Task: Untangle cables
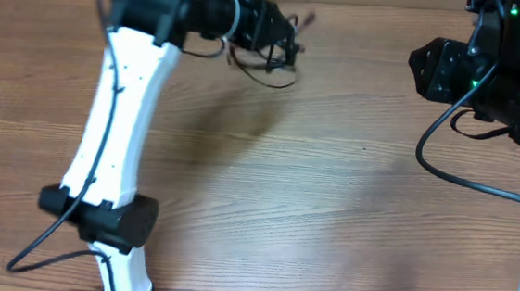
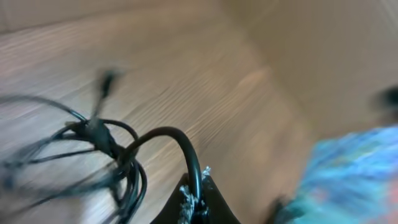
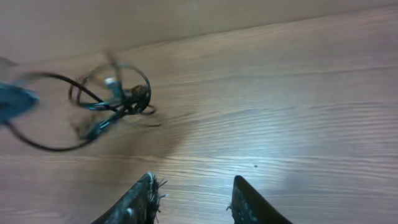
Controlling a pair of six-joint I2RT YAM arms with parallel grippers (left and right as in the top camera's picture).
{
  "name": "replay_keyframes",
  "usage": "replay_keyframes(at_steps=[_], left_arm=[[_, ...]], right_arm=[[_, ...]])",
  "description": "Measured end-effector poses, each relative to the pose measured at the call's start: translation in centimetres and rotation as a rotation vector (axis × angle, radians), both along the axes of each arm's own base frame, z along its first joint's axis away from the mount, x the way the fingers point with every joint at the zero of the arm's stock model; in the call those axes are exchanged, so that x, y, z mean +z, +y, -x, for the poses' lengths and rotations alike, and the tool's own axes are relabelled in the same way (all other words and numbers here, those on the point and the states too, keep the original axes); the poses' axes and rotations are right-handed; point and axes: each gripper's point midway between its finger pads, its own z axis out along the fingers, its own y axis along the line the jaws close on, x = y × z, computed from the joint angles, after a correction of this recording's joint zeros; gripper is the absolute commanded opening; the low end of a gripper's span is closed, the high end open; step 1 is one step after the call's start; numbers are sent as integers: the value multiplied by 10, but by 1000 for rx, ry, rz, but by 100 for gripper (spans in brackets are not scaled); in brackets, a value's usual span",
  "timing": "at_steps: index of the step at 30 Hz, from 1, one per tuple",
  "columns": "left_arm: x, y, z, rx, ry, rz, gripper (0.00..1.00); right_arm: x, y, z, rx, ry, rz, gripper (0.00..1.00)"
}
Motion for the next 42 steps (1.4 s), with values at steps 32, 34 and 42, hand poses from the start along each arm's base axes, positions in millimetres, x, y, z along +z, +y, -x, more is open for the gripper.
replay_keyframes(at_steps=[32,34,42], left_arm=[[185,53,-17,197,377,779,4],[187,54,-19,217,404,801,4],[190,57,-25,267,468,849,4]], right_arm=[[-67,125,-2,647,-5,-60,98],[-71,132,-2,673,-11,-52,98],[-74,130,-12,665,-48,4,4]])
